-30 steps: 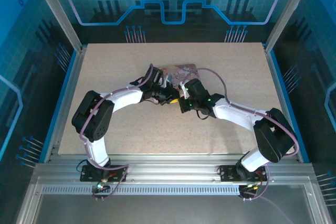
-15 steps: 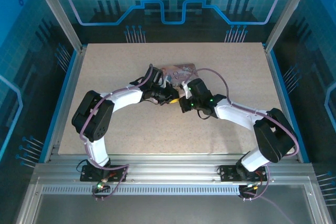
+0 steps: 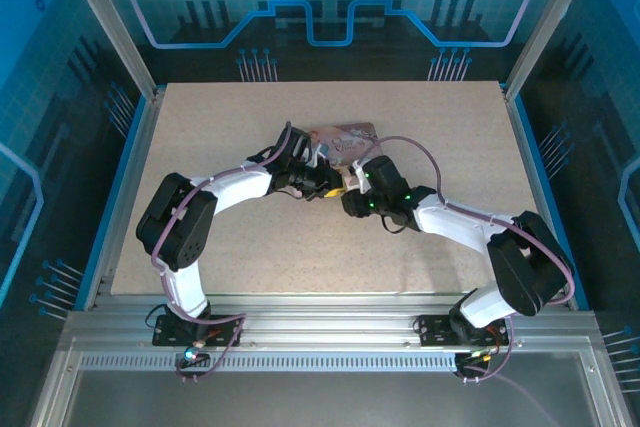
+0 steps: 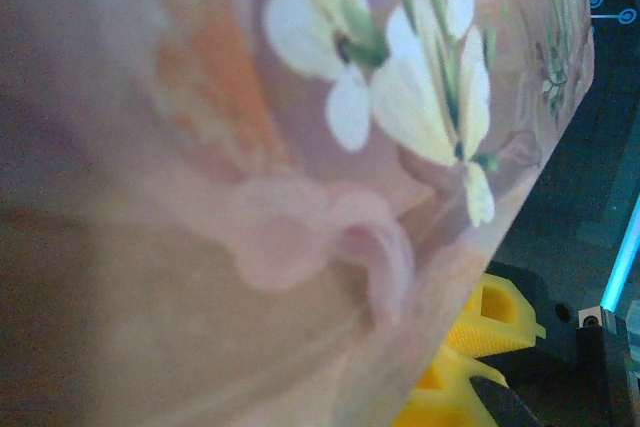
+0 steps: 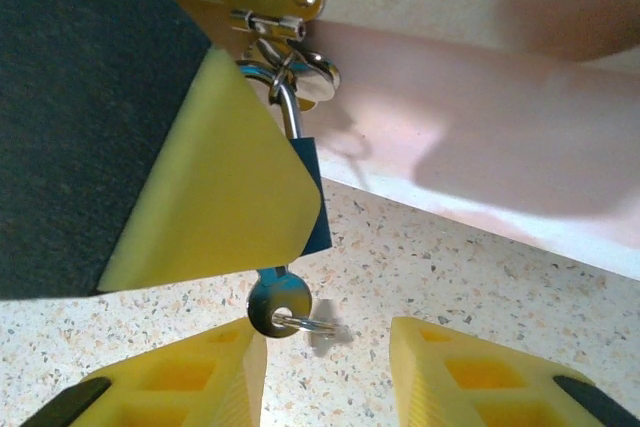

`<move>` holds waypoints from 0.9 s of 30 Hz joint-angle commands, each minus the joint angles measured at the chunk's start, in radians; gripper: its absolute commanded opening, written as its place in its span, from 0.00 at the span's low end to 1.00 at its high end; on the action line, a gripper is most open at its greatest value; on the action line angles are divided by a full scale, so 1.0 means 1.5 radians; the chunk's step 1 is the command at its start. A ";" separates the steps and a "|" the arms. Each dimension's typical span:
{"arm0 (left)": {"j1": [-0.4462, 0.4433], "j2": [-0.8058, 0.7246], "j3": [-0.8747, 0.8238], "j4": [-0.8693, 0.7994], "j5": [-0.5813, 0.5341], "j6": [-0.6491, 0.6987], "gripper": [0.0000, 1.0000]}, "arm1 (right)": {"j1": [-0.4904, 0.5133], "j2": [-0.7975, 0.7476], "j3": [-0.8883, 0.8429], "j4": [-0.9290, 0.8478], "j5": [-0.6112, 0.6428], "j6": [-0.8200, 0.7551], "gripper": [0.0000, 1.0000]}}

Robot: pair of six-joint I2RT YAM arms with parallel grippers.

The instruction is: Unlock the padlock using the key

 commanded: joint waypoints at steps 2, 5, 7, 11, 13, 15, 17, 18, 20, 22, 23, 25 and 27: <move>-0.002 -0.028 0.001 0.023 0.058 -0.012 0.08 | -0.006 -0.003 0.024 -0.011 0.012 -0.015 0.39; -0.002 -0.029 0.001 0.023 0.058 -0.011 0.08 | -0.006 -0.003 0.039 -0.019 0.011 -0.021 0.38; -0.002 -0.028 0.000 0.024 0.059 -0.012 0.08 | -0.005 0.001 0.052 -0.023 0.011 -0.026 0.38; -0.003 -0.028 -0.001 0.025 0.061 -0.013 0.08 | -0.003 0.010 0.067 -0.030 0.004 -0.030 0.35; -0.002 -0.028 -0.002 0.025 0.061 -0.013 0.08 | -0.003 0.015 0.073 -0.032 0.002 -0.029 0.31; -0.002 -0.030 -0.002 0.028 0.061 -0.013 0.08 | -0.003 0.020 0.076 -0.033 -0.001 -0.029 0.31; -0.002 -0.031 -0.001 0.026 0.061 -0.013 0.08 | -0.002 0.023 0.076 -0.033 -0.003 -0.027 0.34; -0.002 -0.031 0.000 0.025 0.062 -0.012 0.08 | -0.002 0.023 0.075 -0.032 -0.003 -0.026 0.36; -0.002 -0.031 0.001 0.026 0.064 -0.012 0.08 | -0.002 0.025 0.076 -0.033 0.001 -0.027 0.36; -0.002 -0.030 0.003 0.025 0.064 -0.012 0.08 | -0.002 0.031 0.078 -0.035 -0.003 -0.029 0.34; -0.002 -0.030 0.003 0.025 0.064 -0.012 0.08 | -0.003 0.033 0.079 -0.034 -0.002 -0.029 0.32; -0.002 -0.031 0.003 0.025 0.064 -0.012 0.08 | -0.003 0.036 0.080 -0.033 -0.004 -0.029 0.24; -0.002 -0.031 0.003 0.026 0.064 -0.012 0.08 | -0.004 0.034 0.080 -0.029 -0.012 -0.029 0.08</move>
